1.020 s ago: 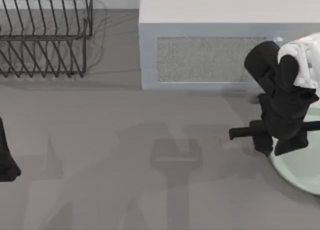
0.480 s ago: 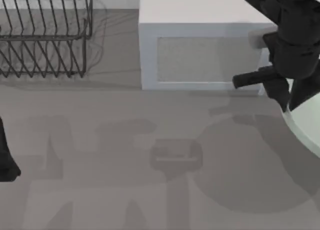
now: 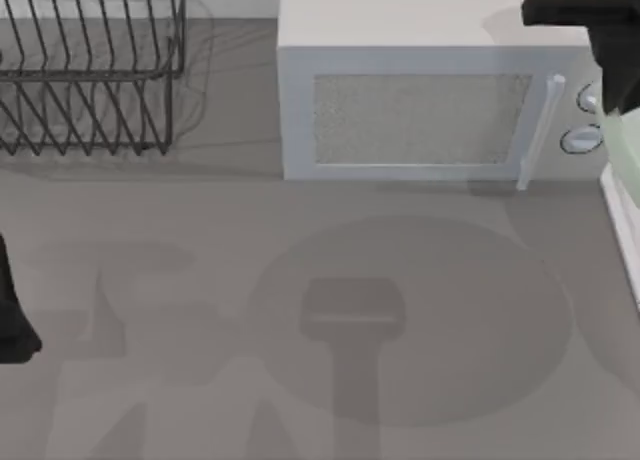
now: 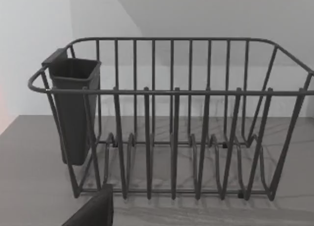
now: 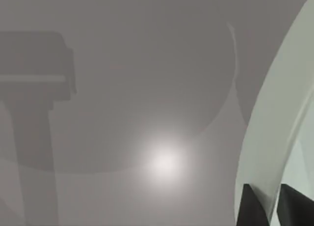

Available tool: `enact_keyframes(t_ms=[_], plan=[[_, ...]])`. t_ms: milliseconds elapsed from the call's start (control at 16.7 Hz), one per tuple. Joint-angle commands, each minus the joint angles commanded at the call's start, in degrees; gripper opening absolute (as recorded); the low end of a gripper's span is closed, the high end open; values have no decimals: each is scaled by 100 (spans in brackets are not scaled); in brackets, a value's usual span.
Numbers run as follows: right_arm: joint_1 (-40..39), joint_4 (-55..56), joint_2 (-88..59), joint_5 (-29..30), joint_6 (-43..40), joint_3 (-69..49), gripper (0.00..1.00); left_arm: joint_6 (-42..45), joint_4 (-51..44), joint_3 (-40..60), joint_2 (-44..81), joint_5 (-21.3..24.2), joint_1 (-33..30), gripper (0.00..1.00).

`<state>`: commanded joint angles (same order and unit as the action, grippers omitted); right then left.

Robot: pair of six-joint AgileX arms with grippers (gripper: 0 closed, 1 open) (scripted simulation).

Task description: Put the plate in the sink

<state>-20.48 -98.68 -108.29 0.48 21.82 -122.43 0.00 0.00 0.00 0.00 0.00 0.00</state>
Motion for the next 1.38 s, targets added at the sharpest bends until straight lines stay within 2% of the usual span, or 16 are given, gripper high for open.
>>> enact_keyframes(t_ms=[420,660,1020,1380], plan=[[49,31,-69,19,-4,-88,0,0,0,0,0,0,0,100],[731,151,-757,206,-235,-926,0,0,0,0,0,0,0,100],[2013,124,-2829,315,-1237,-2998,0,0,0,0,0,0,0,100],[2483,-166,-4567,48,-2382,-4278,0,0,0,0,0,0,0,100]])
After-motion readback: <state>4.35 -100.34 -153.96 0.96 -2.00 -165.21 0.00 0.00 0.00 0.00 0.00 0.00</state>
